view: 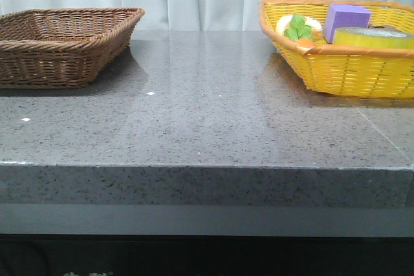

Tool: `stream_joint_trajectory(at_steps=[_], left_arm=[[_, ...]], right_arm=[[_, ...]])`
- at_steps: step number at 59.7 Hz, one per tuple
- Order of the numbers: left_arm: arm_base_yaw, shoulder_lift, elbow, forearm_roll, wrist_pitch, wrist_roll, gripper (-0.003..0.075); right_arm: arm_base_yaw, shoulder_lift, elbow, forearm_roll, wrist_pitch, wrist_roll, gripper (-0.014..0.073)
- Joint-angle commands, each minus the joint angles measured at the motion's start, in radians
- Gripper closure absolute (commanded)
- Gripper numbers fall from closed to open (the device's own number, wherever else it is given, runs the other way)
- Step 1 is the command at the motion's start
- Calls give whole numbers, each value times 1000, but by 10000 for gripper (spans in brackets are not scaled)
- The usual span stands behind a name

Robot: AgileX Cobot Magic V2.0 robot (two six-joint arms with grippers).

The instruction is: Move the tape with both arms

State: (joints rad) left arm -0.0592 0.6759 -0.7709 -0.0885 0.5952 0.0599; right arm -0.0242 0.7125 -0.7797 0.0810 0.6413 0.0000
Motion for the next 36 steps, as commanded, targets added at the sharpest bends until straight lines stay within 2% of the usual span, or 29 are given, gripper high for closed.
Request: stream_joint_trajectory(at_steps=[1,4,9,12,14,18,22,26,36], left_arm=[[3,41,-25,-6,-71,-11,741],[3,61,-25,4,-86,-11,738],[3,88,-25,37,-102,0,691],[3,98,-25,48,-104,0,609],[3,106,-25,50,-108,0,528],[3,107,-25,50,-122,0,326],[3,117,-25,48,-137,0,199],[3,119,-25,33,-150,0,146],[-31,119,-27,-24,-157,27,176]], right_arm=[[-6,40,-26,-13,-45,0,658],[-6,58,-26,-17,-40,0,645],[-6,84,-26,-20,-39,0,546],[-6,97,-26,-20,-38,0,442],[-6,104,-26,-20,-37,0,353],[-6,116,-26,-20,-38,0,155],[-6,122,-27,-20,-38,0,46],[-6,125,-31,-20,-40,0,8],[-8,181,-119,-22,-6,5,48]])
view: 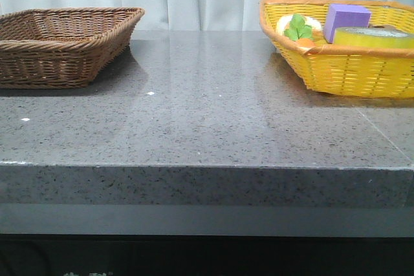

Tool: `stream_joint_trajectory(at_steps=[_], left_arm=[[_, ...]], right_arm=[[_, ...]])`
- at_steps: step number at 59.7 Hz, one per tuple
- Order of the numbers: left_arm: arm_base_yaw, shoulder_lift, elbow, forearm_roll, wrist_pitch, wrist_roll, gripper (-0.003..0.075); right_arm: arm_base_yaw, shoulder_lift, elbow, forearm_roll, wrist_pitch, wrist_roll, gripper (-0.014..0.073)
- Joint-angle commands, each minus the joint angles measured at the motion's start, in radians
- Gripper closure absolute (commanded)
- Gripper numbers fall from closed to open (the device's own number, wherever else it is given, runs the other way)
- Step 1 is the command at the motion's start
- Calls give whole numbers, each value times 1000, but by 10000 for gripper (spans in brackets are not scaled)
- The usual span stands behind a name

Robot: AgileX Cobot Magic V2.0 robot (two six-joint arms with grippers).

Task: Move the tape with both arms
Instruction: 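Reach the right gripper down to the yellow tape roll in the yellow basket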

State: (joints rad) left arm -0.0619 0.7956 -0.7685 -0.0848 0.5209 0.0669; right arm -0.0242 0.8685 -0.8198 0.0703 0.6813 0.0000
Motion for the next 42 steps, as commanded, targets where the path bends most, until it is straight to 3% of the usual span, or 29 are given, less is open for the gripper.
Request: stream_joint_trajectory(at_steps=[1,24,42], left_arm=[[-37,-1,-30,-28,-83,23,178],[-434,-1,-30,-28,-116,36,195],[-634,-1,-30,-28,-162,36,195]], right_arm=[[-8,33,-90,-12,-41,6,52],[-39,367,-463,-11,158,31,55],[-39,647,-737,-25,293,31,55]])
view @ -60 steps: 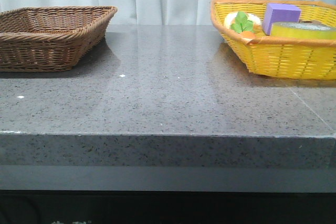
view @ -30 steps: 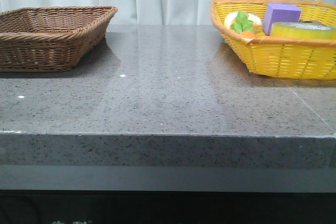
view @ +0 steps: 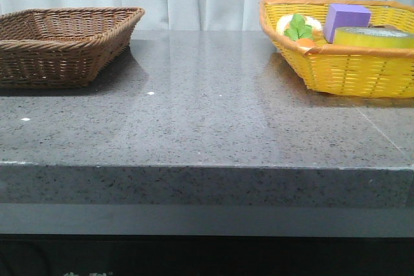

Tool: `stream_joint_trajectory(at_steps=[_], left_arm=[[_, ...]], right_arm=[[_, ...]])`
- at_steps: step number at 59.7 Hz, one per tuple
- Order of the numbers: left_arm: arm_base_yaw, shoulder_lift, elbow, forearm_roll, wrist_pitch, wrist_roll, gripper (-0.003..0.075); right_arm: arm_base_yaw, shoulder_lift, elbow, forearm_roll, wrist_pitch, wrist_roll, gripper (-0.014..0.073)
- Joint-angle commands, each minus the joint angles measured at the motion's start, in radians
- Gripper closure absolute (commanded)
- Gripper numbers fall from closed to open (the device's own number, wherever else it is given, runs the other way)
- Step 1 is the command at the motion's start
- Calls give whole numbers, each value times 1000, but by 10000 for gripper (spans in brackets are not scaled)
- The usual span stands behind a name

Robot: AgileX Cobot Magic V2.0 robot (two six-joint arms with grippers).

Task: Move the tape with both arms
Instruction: 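Reach the right gripper down to the yellow tape roll in the yellow basket, then lift the tape roll with the right gripper and set it on the table center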

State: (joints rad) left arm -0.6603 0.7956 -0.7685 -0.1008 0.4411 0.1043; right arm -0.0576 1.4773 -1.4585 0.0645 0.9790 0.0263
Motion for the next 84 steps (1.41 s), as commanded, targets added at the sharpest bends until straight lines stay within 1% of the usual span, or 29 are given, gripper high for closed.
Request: stream_joint_trajectory(at_steps=[1,10,21,38,40,42,48,50,55,57,61,76,84], left_arm=[[-40,-1,-30,-12,-83,-1,195],[-61,-1,-30,-12,-83,-1,195],[-61,-1,-30,-12,-74,-1,195],[-61,0,-30,-12,-74,-1,195],[-61,0,-30,-12,-74,-1,195],[-61,0,-30,-12,-74,-1,195],[-61,0,-30,-12,-74,-1,195],[-61,0,-30,-12,-74,-1,195],[-61,0,-30,-12,-74,-1,195],[-61,0,-30,-12,-74,-1,195],[-61,0,-30,-12,-74,-1,195],[-61,0,-30,-12,-74,-1,195],[-61,0,-30,-12,-74,-1,195]], right_arm=[[-6,50,-104,-23,1,5,55],[-6,183,-235,-48,73,4,55],[-6,335,-372,-64,105,4,55],[-6,510,-515,-79,140,4,57],[-6,524,-523,-76,148,4,69],[-6,535,-528,-74,158,4,102],[-6,553,-537,-64,190,-10,258],[-6,554,-537,-64,193,-14,338],[-6,552,-541,-64,200,-15,445],[-6,551,-546,-64,207,-15,468],[-6,549,-567,-64,223,-19,491],[-4,535,-705,-64,354,-26,494],[18,487,-736,-32,358,-37,494]])
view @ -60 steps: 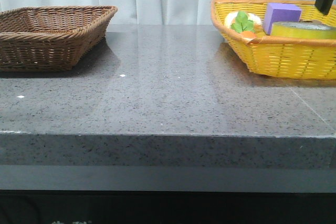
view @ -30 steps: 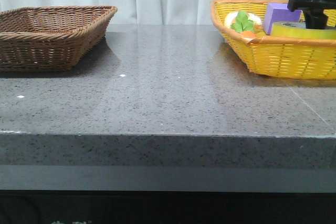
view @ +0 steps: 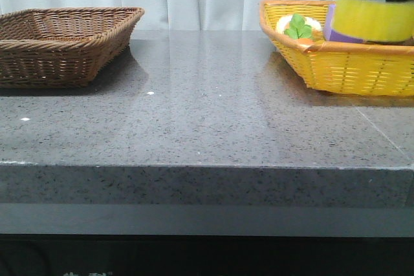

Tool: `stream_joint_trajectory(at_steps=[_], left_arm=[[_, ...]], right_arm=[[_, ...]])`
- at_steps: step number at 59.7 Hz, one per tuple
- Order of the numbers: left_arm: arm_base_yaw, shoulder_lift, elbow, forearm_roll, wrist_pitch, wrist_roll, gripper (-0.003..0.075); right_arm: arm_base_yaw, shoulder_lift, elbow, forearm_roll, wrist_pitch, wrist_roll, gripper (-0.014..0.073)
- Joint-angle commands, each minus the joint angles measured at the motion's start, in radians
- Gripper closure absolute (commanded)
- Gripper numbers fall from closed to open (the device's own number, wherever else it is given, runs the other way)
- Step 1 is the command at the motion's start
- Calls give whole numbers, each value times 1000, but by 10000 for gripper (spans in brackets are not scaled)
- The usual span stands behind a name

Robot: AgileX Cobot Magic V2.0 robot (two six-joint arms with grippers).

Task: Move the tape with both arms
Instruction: 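Lift the tape roll with the right gripper and set it on the table center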

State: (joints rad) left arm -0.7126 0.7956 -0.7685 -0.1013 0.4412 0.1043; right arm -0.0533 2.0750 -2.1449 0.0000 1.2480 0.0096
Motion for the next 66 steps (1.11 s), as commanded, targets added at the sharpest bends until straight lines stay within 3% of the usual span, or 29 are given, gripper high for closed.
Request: stream_joint_trajectory(at_steps=[1,15,40,66], left_arm=[[-9,0,-30,-12,-75,-1,195],[-9,0,-30,-10,-80,-1,195],[-9,0,-30,-10,-76,-1,195],[-9,0,-30,-10,-76,-1,195]], right_arm=[[19,-116,-50,42,89,-23,494],[155,-187,-50,87,71,-61,494],[517,-147,-37,68,27,-97,494],[610,9,-37,-38,31,-97,492]])
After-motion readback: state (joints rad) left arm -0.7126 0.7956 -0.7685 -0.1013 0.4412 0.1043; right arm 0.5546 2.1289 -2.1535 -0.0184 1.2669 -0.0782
